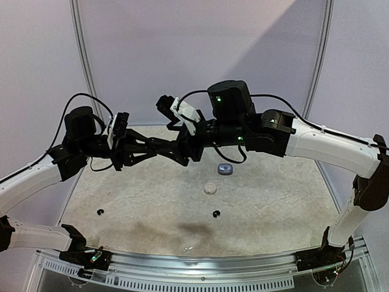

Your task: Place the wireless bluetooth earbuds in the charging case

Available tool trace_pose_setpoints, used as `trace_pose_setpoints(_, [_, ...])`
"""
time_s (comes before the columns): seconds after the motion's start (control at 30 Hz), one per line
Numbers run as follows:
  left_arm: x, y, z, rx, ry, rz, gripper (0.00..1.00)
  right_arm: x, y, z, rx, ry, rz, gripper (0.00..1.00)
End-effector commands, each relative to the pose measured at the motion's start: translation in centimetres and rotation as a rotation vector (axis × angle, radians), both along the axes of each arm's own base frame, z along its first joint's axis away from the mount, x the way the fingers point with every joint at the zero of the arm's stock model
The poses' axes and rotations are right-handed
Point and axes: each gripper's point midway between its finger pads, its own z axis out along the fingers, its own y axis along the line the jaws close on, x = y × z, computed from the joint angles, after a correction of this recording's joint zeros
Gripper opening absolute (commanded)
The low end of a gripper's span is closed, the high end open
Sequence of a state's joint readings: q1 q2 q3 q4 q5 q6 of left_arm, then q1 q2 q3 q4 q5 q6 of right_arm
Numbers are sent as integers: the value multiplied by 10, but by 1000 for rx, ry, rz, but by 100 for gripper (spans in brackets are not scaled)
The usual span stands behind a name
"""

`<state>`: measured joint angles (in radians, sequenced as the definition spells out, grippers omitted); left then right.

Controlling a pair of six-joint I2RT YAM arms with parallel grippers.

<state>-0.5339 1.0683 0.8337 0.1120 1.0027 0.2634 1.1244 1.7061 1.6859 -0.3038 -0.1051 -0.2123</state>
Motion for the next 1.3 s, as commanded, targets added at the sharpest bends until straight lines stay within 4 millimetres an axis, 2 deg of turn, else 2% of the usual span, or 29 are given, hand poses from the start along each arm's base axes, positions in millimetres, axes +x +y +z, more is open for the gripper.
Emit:
trace_pose_setpoints(0.0, [-10, 2, -14, 59, -7, -56, 0, 30, -14, 16, 42, 11, -135, 79])
trace_pose_setpoints(0.47, [-11, 3, -19, 77, 10, -54, 0, 35, -17, 32, 109, 25, -165, 76])
trace_pose_setpoints(0.83, [-11, 3, -18, 72, 13, -52, 0, 42, -19, 24, 106, 56, -186, 76])
trace_pose_setpoints(1.03, [-6, 3, -12, 45, 21, -25, 0, 37, -17, 15, 76, 73, -154, 79])
trace_pose_setpoints(1.27, [7, 2, 0, -66, 215, 37, 0, 38, -18, 3, 73, 159, -122, 83])
